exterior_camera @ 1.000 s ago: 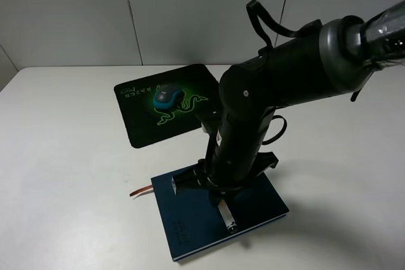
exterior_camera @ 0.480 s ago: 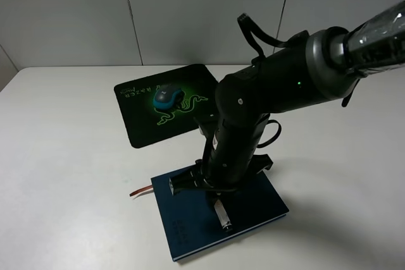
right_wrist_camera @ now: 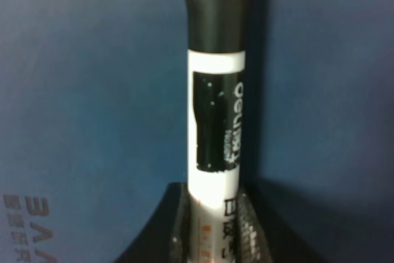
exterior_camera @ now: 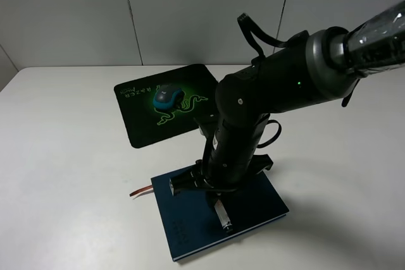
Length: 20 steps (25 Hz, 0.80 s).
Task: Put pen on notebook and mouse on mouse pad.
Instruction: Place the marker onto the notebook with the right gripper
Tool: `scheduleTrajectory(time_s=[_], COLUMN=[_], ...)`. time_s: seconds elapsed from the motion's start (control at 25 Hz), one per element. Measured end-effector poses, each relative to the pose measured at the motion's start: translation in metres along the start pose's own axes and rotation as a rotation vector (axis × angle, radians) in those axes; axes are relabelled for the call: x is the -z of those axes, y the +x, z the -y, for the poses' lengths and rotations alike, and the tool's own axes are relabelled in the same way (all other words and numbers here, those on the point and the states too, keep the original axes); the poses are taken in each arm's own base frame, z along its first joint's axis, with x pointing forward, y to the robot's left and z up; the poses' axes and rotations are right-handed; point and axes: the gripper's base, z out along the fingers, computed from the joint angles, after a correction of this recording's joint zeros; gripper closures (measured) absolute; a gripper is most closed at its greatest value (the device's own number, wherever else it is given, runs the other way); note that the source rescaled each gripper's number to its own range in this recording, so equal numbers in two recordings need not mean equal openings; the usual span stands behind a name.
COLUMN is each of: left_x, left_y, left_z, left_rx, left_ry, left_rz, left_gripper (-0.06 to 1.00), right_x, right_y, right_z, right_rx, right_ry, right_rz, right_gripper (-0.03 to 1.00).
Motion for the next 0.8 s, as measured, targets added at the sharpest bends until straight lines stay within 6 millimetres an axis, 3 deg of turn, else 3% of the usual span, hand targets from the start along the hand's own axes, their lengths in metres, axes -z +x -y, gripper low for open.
scheduleTrajectory(time_s=[0.12,0.36,0.44,0.56,0.8], left_x=[0.0000,0.0000,0.0000,0.0000,0.0000], left_y=[0.0000,0.0000,0.0000,0.0000,0.0000], left_z=[0.0000,0.0000,0.0000,0.0000,0.0000], left_rx=[0.000,0.000,0.000,0.000,0.000], left_ry=[0.000,0.000,0.000,0.000,0.000], left_rz=[0.000,0.000,0.000,0.000,0.000], left_gripper=[-0.05,-0.05,-0.05,-0.05,-0.05], right_x=[0.0000,0.0000,0.0000,0.0000,0.0000], right_y=[0.0000,0.0000,0.0000,0.0000,0.0000], right_z=[0.0000,0.0000,0.0000,0.0000,0.0000], right_rx=[0.000,0.000,0.000,0.000,0.000], right_ry=[0.000,0.000,0.000,0.000,0.000], right_rz=[0.000,0.000,0.000,0.000,0.000], right_gripper=[0.86,0.21,0.06,-0.01,-0.03])
